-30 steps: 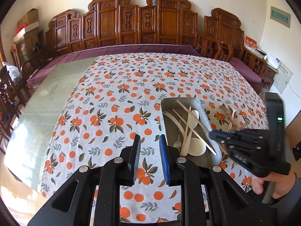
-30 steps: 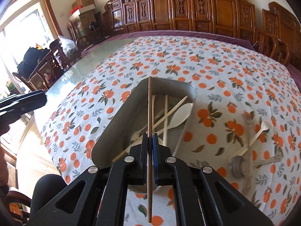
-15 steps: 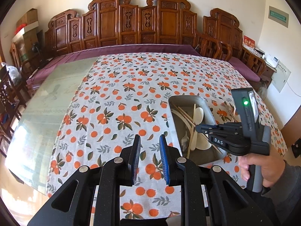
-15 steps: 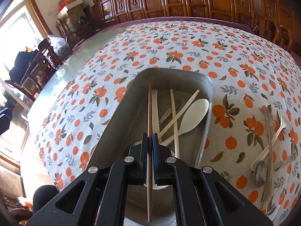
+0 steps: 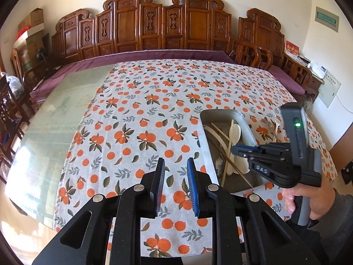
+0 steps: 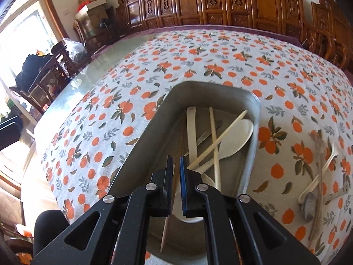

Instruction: Organize utensils

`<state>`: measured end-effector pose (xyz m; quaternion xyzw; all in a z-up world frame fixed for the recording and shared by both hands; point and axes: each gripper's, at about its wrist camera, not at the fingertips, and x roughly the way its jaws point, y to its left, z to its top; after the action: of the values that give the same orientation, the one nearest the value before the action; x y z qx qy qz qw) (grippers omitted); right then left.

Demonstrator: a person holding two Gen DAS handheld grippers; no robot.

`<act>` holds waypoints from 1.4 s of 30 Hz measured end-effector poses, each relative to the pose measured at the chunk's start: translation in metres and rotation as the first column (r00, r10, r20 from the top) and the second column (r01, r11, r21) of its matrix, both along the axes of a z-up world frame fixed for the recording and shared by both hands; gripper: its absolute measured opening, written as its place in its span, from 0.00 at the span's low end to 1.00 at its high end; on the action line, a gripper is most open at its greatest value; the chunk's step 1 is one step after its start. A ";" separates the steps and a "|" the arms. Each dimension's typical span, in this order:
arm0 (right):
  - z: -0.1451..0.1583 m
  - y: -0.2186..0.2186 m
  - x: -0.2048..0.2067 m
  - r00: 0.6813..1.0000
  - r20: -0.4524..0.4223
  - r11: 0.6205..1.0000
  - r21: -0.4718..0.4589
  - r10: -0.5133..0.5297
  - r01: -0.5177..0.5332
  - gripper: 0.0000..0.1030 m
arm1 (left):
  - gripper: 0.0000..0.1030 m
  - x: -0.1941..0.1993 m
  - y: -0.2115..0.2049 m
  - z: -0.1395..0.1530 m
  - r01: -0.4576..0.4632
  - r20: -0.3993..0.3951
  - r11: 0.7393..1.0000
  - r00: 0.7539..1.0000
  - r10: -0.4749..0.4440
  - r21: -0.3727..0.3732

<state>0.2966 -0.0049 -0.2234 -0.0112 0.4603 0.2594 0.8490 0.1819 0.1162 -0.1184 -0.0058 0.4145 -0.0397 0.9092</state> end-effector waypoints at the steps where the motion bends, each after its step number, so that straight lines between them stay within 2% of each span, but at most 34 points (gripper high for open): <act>1: 0.004 -0.004 -0.003 1.000 0.008 1.000 0.000 0.001 -0.001 0.08 | 0.18 -0.001 -0.002 0.001 0.000 0.003 1.000 1.000 0.000 -0.001; 13: 0.046 -0.069 -0.047 0.994 0.103 0.999 -0.035 -0.033 0.037 0.08 | 0.23 -0.028 -0.033 0.021 0.020 0.056 1.000 0.998 -0.020 0.004; 17: 0.050 -0.096 -0.056 0.991 0.120 0.997 -0.050 -0.058 0.064 0.08 | 0.37 -0.032 -0.047 0.022 0.033 0.062 0.999 0.998 -0.033 -0.004; 21: 0.054 -0.127 -0.062 0.988 0.124 0.993 -0.059 -0.094 0.101 0.08 | 0.63 -0.033 -0.061 0.022 0.039 0.067 0.999 0.997 -0.038 -0.013; 23: 0.056 -0.144 -0.065 0.985 0.125 0.990 -0.063 -0.118 0.126 0.08 | 0.73 -0.032 -0.070 0.021 0.045 0.068 0.999 0.997 -0.044 -0.018; 26: 0.055 -0.163 -0.064 0.983 0.121 0.987 -0.069 -0.139 0.148 0.08 | 0.80 -0.028 -0.084 0.018 0.061 0.061 0.998 0.996 -0.059 -0.032; 34: 0.033 -0.195 -0.042 0.983 0.063 0.980 -0.091 -0.170 0.175 0.10 | 0.81 -0.006 -0.121 0.010 0.119 0.032 0.992 0.992 -0.118 -0.031; 42: -0.006 -0.192 -0.009 0.988 -0.018 0.985 -0.081 -0.156 0.154 0.10 | 0.81 0.023 -0.145 -0.005 0.161 -0.016 0.986 0.987 -0.162 -0.041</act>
<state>0.2873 -0.1971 -0.2294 -0.0059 0.4797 0.1741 0.8599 0.2048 -0.0290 -0.1237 0.0094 0.4216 -0.1214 0.8986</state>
